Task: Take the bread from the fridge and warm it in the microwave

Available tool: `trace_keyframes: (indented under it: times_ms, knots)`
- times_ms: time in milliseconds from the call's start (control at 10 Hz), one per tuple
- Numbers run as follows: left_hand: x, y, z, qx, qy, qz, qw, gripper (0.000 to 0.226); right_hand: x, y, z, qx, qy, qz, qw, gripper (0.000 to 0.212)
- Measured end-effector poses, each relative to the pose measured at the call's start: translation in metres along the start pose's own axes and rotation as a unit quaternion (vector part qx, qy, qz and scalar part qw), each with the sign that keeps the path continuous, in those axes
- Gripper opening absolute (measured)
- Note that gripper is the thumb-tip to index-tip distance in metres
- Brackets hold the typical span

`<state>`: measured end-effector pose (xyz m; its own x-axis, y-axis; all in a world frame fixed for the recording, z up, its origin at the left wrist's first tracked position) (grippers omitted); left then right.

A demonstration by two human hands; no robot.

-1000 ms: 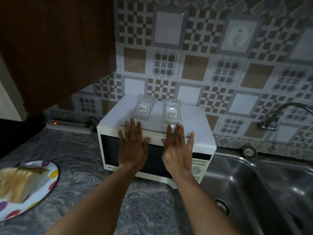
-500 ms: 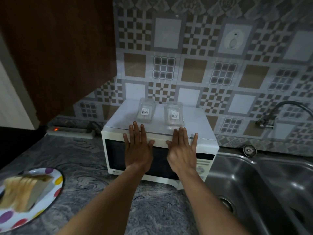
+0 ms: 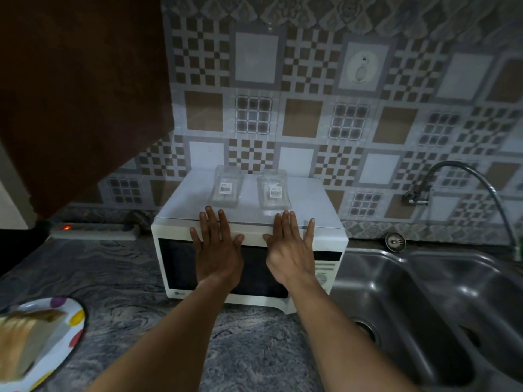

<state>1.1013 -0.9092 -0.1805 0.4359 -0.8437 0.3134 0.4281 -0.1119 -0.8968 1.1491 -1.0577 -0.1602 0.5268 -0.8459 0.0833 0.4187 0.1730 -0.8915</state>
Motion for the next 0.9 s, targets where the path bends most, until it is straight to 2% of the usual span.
trace_keyframes:
  times_ms: [200,500,700,800,900]
  knots:
    - [0.002,0.003,0.001,0.012,0.01,-0.016,1.0,0.069,0.003,0.0,0.003,-0.054,-0.029,0.014,0.998,0.061]
    - [-0.002,0.009,0.004,0.021,0.012,-0.015,1.0,0.07,0.004,0.004,0.002,-0.015,-0.027,0.012,0.999,0.058]
    - [-0.003,0.009,0.008,-0.016,0.01,-0.029,0.999,0.07,0.001,-0.009,-0.01,0.01,0.004,0.041,0.999,0.056]
    - [-0.002,-0.001,-0.011,-0.032,0.034,-0.102,0.994,0.068,-0.006,-0.024,-0.03,0.025,0.019,0.101,0.994,0.046]
    - [-0.003,-0.007,-0.083,-0.076,0.109,-0.243,0.961,0.062,0.006,-0.066,-0.054,0.035,0.062,0.246,0.967,0.029]
Point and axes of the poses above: each hand's wrist, its own z-axis towards the middle knuckle, its own y-axis out of the palm, x = y × z, the point moved 10 cm from there along z, towards the middle knuckle, and after that the axes turned 5 degrees about -y, right-handed, at the moved point
